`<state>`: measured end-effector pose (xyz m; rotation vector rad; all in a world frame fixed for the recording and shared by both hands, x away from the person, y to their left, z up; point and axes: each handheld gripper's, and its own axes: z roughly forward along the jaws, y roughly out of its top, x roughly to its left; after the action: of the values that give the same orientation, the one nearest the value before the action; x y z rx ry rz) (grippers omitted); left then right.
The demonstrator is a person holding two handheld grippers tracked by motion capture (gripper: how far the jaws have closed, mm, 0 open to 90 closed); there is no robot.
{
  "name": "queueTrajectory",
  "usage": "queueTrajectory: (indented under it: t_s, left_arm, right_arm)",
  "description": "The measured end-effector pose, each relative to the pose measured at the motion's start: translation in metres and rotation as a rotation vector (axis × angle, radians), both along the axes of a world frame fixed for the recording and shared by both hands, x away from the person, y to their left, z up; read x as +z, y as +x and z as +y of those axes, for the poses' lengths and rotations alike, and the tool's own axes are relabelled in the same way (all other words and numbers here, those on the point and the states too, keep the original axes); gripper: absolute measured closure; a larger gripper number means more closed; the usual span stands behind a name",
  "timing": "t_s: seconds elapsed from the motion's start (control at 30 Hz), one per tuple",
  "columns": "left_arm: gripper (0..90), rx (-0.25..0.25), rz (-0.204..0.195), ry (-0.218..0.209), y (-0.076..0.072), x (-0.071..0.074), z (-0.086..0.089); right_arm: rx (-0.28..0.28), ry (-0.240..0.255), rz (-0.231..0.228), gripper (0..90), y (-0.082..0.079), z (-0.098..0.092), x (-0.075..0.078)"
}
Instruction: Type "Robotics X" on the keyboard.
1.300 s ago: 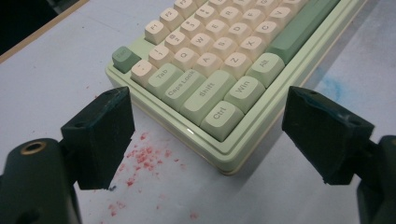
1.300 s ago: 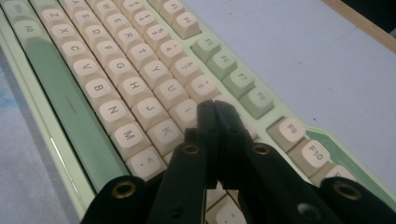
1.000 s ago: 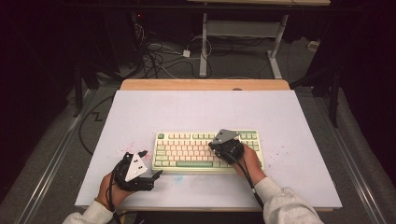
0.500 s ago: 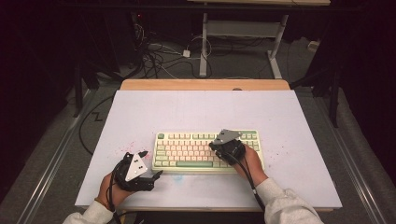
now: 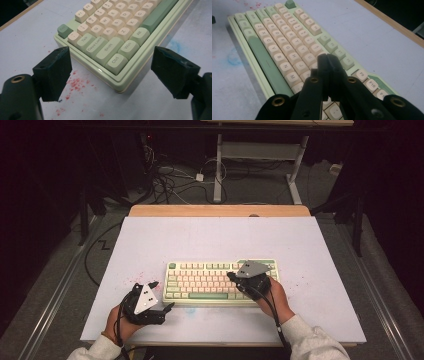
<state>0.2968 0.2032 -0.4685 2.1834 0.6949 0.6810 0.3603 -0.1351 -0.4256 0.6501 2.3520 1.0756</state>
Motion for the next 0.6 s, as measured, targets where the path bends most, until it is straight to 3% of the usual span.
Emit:
queueTrajectory:
  t_s: [0.6]
  left_arm:
    - [16.7, 0.004, -0.003, 0.004, -0.001, 0.002, 0.000]
  right_arm:
    - [0.013, 0.050, -0.058, 86.4, -0.019, -0.021, 0.011]
